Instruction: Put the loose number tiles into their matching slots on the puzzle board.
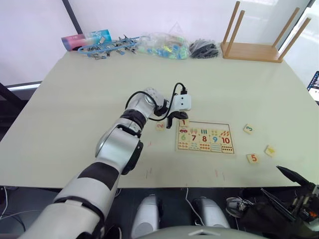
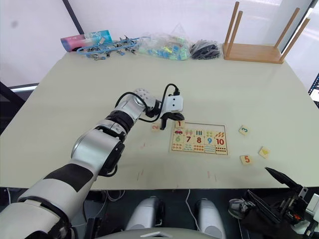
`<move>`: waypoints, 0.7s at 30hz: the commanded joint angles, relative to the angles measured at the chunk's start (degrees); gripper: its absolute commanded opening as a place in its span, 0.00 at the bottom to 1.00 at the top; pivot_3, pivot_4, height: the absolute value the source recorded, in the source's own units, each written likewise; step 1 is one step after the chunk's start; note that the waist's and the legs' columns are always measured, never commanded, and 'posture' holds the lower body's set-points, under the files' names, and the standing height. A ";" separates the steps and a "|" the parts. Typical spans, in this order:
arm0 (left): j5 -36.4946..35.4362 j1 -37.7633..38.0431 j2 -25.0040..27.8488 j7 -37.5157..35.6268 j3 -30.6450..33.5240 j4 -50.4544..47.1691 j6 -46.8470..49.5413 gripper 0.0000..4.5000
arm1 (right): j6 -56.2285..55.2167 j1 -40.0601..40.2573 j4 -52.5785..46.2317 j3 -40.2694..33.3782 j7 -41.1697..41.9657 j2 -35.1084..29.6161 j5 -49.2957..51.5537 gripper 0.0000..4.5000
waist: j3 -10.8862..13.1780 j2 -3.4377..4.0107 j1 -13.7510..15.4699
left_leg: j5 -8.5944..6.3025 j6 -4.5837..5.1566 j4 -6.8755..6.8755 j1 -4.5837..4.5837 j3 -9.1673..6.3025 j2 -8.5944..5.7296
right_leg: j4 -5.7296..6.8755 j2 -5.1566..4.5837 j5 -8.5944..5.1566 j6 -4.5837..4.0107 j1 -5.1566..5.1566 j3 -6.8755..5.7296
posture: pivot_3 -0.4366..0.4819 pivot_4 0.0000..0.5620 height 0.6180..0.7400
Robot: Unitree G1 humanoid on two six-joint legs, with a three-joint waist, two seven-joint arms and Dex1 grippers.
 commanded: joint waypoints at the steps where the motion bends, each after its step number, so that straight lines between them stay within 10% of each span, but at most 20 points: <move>1: -0.16 0.06 -0.46 -0.46 -0.07 -0.29 -1.02 0.01 | -0.80 0.59 -0.94 -0.54 0.07 -0.37 0.55 1.00 | 0.00 0.00 0.00 | 0.00 0.00 0.00 0.00 0.00 0.00 | 0.00 0.00 0.00 0.00 0.00 0.00 | 0.48 0.27 0.99; 21: -0.62 0.36 -0.72 -2.40 0.24 -0.44 -2.82 0.01 | -0.83 0.68 -0.93 -0.47 0.01 -0.30 0.43 1.00 | 0.00 0.00 0.00 | 0.00 0.00 0.01 0.01 0.00 0.00 | 0.00 0.00 0.00 0.00 0.01 0.00 | 0.48 0.27 0.99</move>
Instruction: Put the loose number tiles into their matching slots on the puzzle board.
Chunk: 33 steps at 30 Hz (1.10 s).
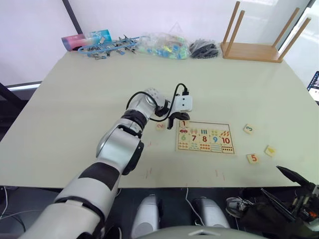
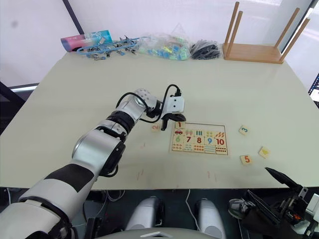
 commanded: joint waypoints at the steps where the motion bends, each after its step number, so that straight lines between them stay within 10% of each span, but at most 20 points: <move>1: -0.39 0.27 -0.20 -1.02 0.03 -0.45 -1.20 0.01 | -0.82 0.64 -0.92 -0.46 0.00 -0.30 0.41 1.00 | 0.00 0.00 0.00 | 0.00 0.00 0.00 0.00 0.00 0.00 | 0.00 0.00 0.00 0.00 0.00 0.00 | 0.48 0.27 0.99; 33: -1.21 0.08 0.89 -0.43 1.18 -0.50 -1.77 0.01 | -0.28 -0.68 -0.35 -0.19 -0.01 -0.87 0.25 1.00 | -0.01 0.00 -0.02 | 0.00 0.00 0.03 0.01 -0.01 0.00 | 0.02 0.00 0.00 0.00 0.01 0.00 | 0.48 0.27 0.99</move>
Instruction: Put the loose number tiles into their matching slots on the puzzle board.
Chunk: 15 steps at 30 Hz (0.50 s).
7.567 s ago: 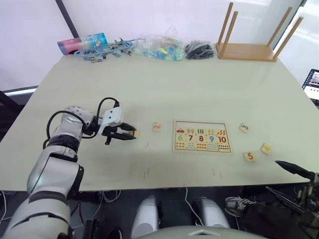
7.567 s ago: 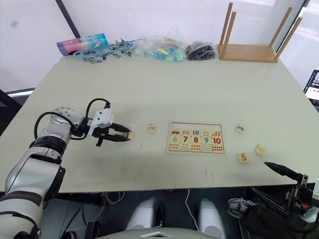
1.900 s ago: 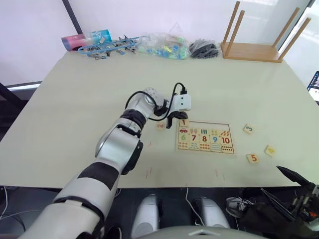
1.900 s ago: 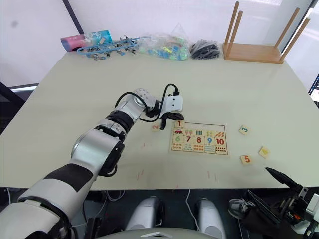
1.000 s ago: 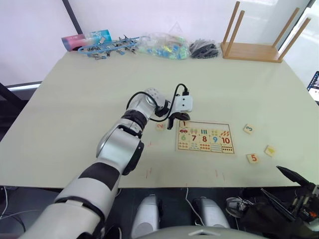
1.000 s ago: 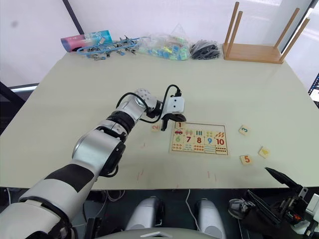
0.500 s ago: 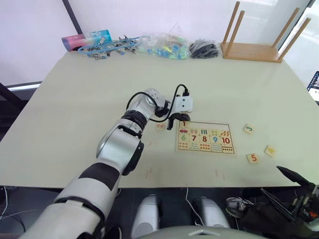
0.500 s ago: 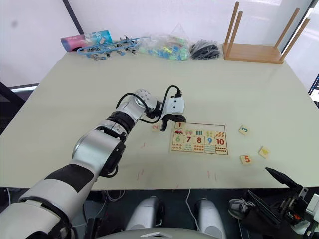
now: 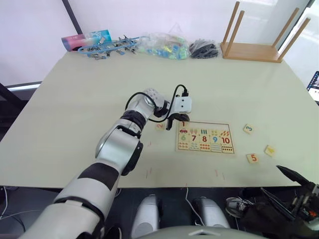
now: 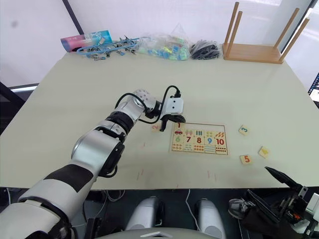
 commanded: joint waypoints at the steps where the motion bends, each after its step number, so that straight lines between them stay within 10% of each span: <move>1: -1.87 -0.48 0.34 0.87 1.80 -0.55 0.63 0.01 | -0.27 -0.08 -0.47 -0.19 0.02 -0.84 0.30 1.00 | 0.00 0.00 0.00 | 0.00 0.00 0.00 0.00 -0.01 0.00 | 0.00 0.00 0.00 0.00 0.00 0.00 | 0.48 0.27 0.99; 15: -20.32 2.36 5.24 -15.92 16.40 -7.17 5.85 0.01 | 2.02 -1.93 0.41 -0.22 -2.01 -1.90 0.23 1.00 | -0.01 0.03 -0.17 | 0.00 0.00 0.01 0.01 0.00 0.01 | 0.03 0.00 0.01 0.01 0.00 0.00 | 0.48 0.27 0.99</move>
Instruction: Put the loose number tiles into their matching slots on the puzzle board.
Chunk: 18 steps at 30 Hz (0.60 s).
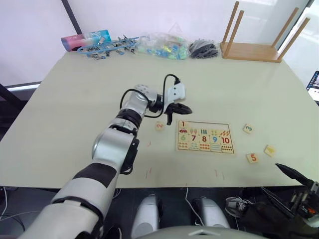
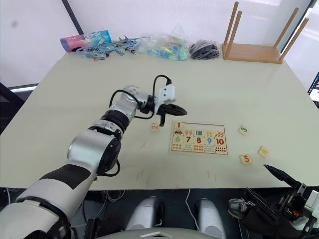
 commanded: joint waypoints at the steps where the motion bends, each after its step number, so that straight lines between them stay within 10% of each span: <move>1: -5.45 2.61 2.98 -4.72 3.57 -5.17 0.86 0.01 | 0.86 -0.51 0.07 -0.87 -1.09 -1.08 0.49 1.00 | -0.01 0.02 -0.08 | 0.00 0.00 0.00 0.01 0.00 0.00 | 0.01 0.00 0.01 0.02 0.00 0.00 | 0.48 0.27 0.99; 18: -19.16 34.78 17.29 -0.84 8.65 -47.32 18.01 0.01 | 2.18 -3.25 6.31 -3.44 -7.67 -4.65 -2.91 1.00 | -0.04 0.12 -0.03 | -0.01 0.03 0.21 0.16 -0.04 0.04 | 0.14 -0.02 0.01 0.00 0.16 0.04 | 0.48 0.27 0.99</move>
